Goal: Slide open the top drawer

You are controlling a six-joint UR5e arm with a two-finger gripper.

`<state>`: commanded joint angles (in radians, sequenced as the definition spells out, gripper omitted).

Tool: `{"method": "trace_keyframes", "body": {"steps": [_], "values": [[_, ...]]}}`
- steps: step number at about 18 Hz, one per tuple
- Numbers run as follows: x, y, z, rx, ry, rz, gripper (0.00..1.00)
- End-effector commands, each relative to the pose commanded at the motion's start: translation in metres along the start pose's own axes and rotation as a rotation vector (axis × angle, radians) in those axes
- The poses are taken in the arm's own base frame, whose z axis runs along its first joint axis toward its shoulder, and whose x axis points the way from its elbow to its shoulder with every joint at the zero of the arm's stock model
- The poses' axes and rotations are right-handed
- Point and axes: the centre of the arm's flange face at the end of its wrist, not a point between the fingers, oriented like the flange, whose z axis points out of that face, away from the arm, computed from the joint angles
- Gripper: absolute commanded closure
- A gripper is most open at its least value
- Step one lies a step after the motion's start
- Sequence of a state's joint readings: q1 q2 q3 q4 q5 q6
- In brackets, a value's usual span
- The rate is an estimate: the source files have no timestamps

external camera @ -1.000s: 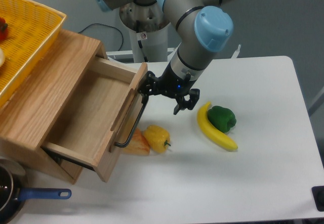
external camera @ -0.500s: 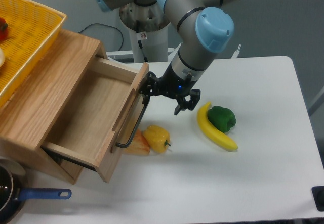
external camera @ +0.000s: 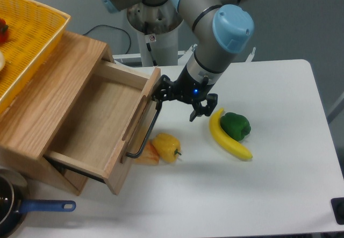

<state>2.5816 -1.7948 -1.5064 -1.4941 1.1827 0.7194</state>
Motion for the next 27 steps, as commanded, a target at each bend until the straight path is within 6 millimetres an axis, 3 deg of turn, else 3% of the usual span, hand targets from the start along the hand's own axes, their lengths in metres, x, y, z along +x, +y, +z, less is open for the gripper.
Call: {"method": "trace_keyframes", "body": {"steps": [18,27], "values": [[0.004,0.002,-0.008,0.012,0.0,-0.016,0.0],[-0.008,0.011,-0.041,0.061,-0.047,0.008,0.0]]}}
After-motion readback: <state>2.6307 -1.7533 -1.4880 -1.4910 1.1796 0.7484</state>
